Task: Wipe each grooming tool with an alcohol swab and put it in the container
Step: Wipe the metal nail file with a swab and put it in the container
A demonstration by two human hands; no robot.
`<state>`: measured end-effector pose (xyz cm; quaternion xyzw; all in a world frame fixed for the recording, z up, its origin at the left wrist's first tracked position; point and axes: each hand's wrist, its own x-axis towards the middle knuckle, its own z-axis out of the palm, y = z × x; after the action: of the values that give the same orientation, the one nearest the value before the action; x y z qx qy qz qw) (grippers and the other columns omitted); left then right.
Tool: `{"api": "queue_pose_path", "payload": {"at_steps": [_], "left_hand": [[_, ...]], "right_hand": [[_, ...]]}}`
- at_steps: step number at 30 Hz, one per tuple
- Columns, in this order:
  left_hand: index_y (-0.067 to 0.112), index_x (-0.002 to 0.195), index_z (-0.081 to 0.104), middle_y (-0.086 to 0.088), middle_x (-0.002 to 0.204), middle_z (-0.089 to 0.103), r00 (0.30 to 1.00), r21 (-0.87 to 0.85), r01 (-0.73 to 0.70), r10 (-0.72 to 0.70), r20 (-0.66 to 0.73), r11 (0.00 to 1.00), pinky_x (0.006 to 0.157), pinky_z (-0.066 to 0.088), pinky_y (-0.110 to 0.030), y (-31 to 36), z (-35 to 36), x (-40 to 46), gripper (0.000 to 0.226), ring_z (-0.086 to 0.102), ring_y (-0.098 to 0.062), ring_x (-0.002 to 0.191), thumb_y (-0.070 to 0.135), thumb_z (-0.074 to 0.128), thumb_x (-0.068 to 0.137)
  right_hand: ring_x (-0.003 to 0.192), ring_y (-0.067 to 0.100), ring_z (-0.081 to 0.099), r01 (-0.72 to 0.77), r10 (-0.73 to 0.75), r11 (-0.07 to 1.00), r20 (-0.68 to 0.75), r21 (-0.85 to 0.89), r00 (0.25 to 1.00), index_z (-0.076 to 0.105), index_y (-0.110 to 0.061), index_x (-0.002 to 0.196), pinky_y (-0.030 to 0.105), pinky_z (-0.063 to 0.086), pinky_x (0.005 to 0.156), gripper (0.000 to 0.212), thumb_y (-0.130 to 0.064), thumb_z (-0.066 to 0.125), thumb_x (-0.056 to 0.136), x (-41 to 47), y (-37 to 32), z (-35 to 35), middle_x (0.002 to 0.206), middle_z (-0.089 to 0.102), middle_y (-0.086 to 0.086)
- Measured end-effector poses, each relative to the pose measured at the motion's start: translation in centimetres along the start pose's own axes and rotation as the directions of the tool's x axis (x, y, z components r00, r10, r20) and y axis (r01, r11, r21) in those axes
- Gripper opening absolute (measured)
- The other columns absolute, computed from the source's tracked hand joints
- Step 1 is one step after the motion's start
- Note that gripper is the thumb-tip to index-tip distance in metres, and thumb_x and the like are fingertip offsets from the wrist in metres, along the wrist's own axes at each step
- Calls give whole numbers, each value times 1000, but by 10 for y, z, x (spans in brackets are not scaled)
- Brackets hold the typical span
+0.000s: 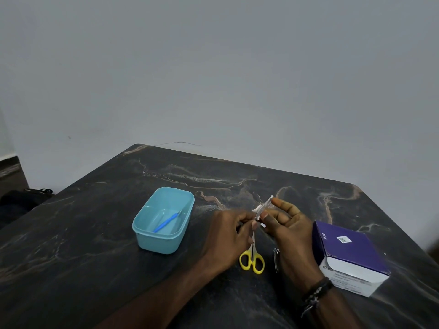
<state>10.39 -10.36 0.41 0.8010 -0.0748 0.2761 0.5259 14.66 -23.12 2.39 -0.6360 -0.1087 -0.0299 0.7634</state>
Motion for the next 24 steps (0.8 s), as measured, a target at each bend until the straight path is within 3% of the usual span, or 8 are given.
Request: {"api": "queue_pose_path", "payload": {"at_steps": [6, 14, 21, 24], "left_hand": [[8, 74, 71, -7, 60, 68, 999, -19, 27, -26, 43, 999, 54, 57, -45, -7, 1, 1, 18, 67, -16, 53, 12, 57, 85], [5, 80, 71, -8, 63, 69, 999, -34, 37, -36, 15, 999, 55, 58, -40, -8, -1, 3, 16, 67, -17, 53, 6, 57, 88], [2, 75, 70, -7, 63, 66, 997, -108, 51, -44, 65, 993, 54, 59, -37, -6, 2, 0, 20, 64, -16, 51, -2, 55, 88], [3, 75, 70, -7, 63, 67, 998, -100, 37, -31, 56, 994, 54, 59, -35, -6, 2, 0, 20, 65, -17, 52, -1, 55, 89]], "right_hand": [[76, 23, 73, -11, 15, 998, -76, 55, 997, 59, -8, 113, 36, 56, 67, 37, 8, 68, 80, 3, -1, -4, 84, 77, 9], [71, 21, 72, -26, 27, 999, 40, -24, 999, 60, -14, 107, 31, 52, 63, 32, 4, 68, 82, 1, -1, -1, 80, 77, 6], [69, 18, 73, -28, 35, 996, -82, 81, 996, 60, -10, 110, 24, 54, 52, 34, 4, 69, 81, 7, -5, -8, 84, 77, 9], [72, 18, 73, -40, 44, 997, -49, 66, 998, 60, -9, 109, 24, 55, 54, 32, 6, 67, 82, 6, -3, -8, 85, 76, 9]]}}
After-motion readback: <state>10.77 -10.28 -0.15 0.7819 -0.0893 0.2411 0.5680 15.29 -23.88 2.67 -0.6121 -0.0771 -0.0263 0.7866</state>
